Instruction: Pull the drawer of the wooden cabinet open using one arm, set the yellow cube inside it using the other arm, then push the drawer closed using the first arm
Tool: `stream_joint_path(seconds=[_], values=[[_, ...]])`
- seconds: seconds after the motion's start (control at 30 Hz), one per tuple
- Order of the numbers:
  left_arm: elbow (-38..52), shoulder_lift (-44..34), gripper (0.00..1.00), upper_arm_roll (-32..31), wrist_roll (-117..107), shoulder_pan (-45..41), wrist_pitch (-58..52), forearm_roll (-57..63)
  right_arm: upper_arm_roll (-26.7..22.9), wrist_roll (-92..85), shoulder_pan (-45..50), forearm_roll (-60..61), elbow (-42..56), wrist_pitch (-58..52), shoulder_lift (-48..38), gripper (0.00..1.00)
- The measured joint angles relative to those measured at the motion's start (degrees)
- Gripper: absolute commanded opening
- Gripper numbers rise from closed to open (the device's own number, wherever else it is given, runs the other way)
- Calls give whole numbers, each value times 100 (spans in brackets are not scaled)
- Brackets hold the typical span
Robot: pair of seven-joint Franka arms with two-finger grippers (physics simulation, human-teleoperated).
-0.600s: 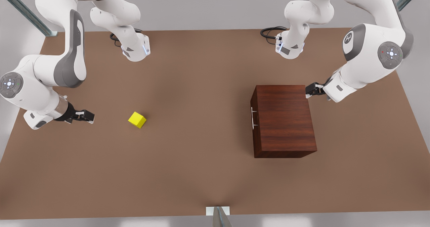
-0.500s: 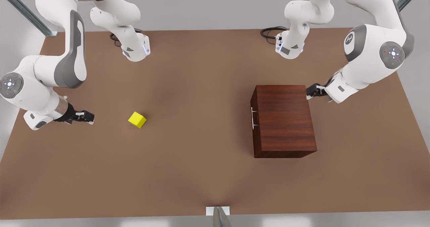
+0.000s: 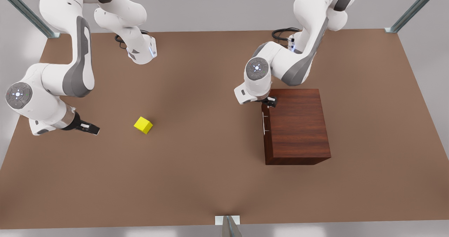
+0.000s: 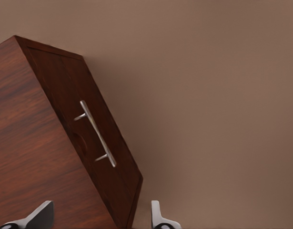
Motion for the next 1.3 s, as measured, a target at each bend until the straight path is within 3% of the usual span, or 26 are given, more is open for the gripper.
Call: stream_joint_path(seconds=[0.27,0.5,1.3], values=[[109,1062,100,19,-1110,-167,1165,520,12,743,16,35,-378,47,-137,100],[-210,1113,100,23,-1992,-272,1636,1030,51,1181,77,44,-732,101,-227,100],[-628,1203,100,26,-3888,-445,1287,2180,491,2076,199,296,-1983,1129,66,100]])
